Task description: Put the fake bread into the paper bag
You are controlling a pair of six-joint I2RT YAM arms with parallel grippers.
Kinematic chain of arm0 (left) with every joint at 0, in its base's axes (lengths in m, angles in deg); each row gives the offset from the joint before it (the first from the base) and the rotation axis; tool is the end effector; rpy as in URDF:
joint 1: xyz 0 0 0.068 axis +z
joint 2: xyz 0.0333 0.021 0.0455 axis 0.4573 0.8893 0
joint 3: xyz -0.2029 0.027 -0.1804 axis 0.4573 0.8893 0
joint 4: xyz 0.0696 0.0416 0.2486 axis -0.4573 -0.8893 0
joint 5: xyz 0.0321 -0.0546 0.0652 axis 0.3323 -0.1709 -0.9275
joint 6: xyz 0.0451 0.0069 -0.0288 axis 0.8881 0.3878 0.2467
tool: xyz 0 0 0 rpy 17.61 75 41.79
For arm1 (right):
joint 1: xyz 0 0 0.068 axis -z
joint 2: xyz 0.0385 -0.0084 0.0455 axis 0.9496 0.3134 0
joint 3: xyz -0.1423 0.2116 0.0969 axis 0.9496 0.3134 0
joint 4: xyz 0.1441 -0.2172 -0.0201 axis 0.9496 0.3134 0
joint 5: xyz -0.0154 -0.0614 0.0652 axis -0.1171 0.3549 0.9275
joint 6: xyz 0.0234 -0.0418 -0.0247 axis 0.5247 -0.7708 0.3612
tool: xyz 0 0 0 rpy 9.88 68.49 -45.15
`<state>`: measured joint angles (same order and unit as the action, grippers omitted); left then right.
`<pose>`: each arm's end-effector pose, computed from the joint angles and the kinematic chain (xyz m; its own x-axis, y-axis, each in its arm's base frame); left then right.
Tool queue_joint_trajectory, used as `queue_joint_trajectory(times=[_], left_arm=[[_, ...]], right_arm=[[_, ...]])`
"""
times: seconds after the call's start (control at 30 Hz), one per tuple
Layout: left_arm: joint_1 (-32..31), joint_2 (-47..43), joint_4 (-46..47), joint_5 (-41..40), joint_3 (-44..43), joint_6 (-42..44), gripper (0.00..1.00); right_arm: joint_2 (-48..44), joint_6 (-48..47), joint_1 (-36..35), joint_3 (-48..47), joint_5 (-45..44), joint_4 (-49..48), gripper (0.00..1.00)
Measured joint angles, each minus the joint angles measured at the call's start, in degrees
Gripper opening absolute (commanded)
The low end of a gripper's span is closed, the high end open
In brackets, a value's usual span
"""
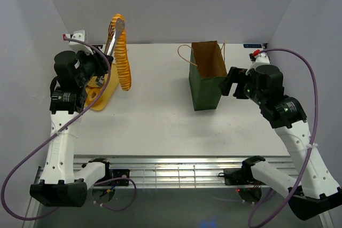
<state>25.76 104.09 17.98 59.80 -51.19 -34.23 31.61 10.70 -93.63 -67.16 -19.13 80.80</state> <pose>0.2220 -0.0124 0.4357 -0.2660 -0.2100 -0.9408 0.1578 0.9533 -0.2574 0.1666 0.0641 0.4112 -0.4518 0.1944 -0.8707 -0.1608 0.9423 0.2938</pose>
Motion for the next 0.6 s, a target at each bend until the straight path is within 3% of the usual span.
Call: queue_joint_trajectory(times=[0.2,0.47,0.6], left_arm=[[0.0,-2.7,7.7,11.0,-2.8,-8.0,0.33],[0.0,-3.1,28.9,23.0,-1.5,-23.5,0.32],[-2.0,-1.3,40.9,25.8,0.4,-31.4,0.32]], right_arm=[[5.7,-0.9,0.0,-4.5,-4.8,0.1,0.91],[14.5,-1.9,0.4,-11.1,-6.1,0.0,1.00],[17.3,-2.0,1.1,-12.7,-4.5,-0.4,0.90]])
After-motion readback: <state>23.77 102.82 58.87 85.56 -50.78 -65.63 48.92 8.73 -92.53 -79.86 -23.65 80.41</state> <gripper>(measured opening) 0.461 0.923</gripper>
